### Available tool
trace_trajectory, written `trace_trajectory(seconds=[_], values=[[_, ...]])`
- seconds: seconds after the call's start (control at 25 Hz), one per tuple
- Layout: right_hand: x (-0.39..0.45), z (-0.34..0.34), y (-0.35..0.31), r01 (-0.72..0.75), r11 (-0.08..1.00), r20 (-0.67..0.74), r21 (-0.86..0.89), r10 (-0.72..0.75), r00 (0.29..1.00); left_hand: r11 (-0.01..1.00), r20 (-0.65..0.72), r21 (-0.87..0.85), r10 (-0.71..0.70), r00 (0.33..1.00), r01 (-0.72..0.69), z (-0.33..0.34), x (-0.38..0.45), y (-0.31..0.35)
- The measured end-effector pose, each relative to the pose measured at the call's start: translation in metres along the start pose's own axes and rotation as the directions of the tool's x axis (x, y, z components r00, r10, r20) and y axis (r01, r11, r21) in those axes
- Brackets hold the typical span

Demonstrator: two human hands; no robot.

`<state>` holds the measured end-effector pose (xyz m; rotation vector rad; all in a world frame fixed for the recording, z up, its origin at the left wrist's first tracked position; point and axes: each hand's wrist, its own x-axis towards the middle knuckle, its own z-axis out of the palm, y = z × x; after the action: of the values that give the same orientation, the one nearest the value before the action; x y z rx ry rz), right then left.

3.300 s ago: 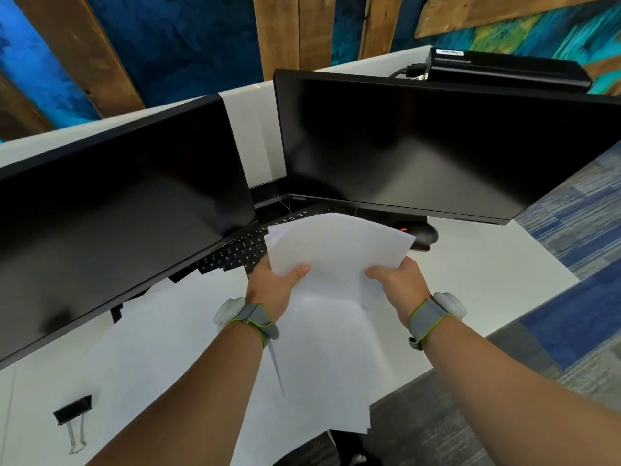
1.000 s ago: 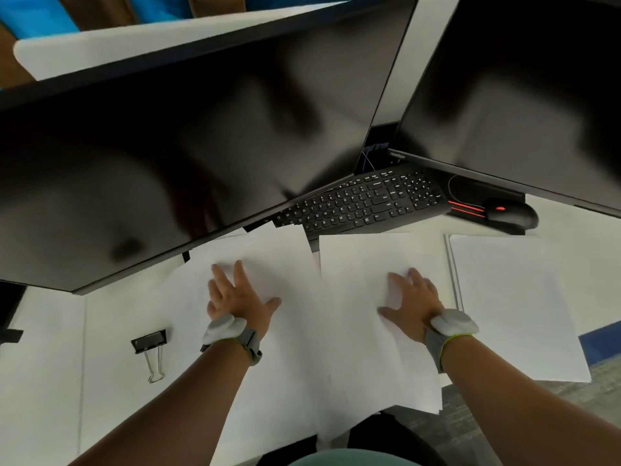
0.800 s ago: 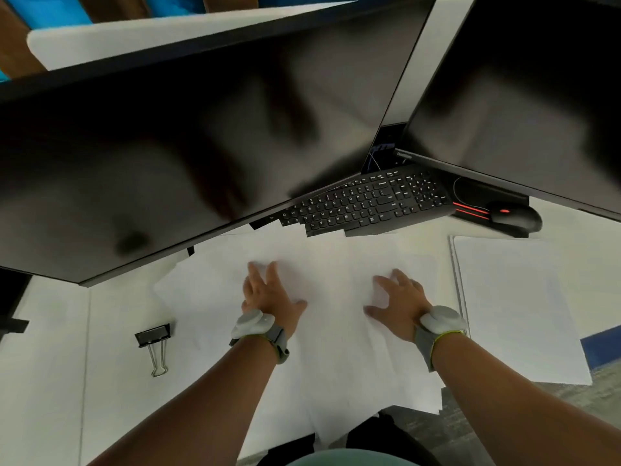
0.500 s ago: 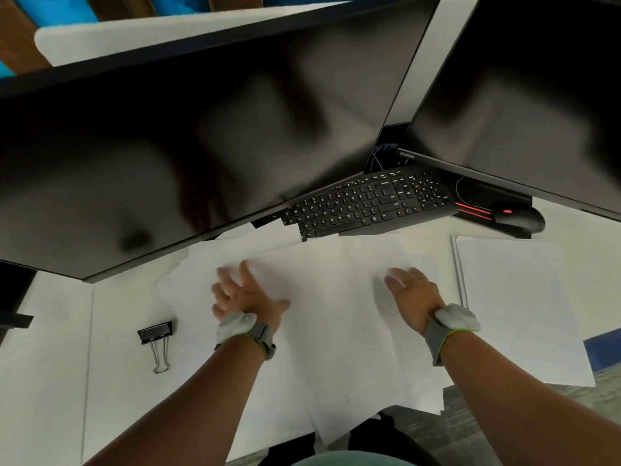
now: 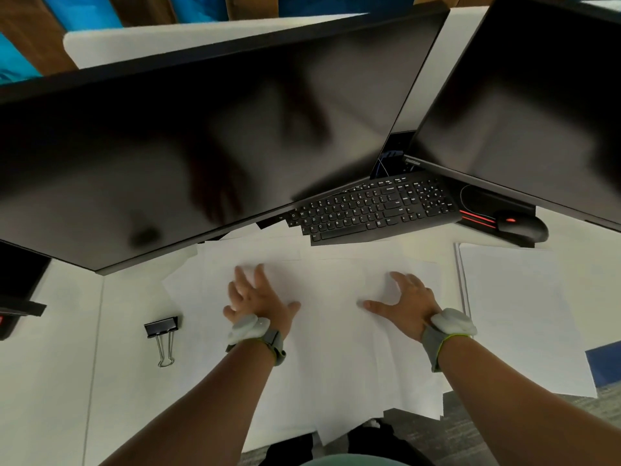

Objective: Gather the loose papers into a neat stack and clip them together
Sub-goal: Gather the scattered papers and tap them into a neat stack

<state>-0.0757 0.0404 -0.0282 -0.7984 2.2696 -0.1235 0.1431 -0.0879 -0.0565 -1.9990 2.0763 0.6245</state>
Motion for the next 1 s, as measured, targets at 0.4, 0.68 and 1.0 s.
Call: trace_trajectory(seconds=[0.4, 0.68, 1.0], values=[[-0.007, 0.014, -0.012, 0.04, 0.995, 0.042, -0.088, -0.036, 0.998, 0.98, 0.006, -0.13, -0.151, 0.988, 0.151, -0.008, 0.006, -0.018], [-0.005, 0.005, 0.0, 0.017, 0.999, -0.012, -0.052, -0.018, 1.0, 0.916, 0.029, -0.336, -0.223, 0.974, 0.219, -0.015, 0.013, -0.032], [0.002, 0.007, 0.001, -0.021, 0.963, -0.033, 0.269, 0.03, 0.999, 0.647, 0.137, -0.751, -0.046, 0.99, 0.134, -0.016, 0.018, -0.044]])
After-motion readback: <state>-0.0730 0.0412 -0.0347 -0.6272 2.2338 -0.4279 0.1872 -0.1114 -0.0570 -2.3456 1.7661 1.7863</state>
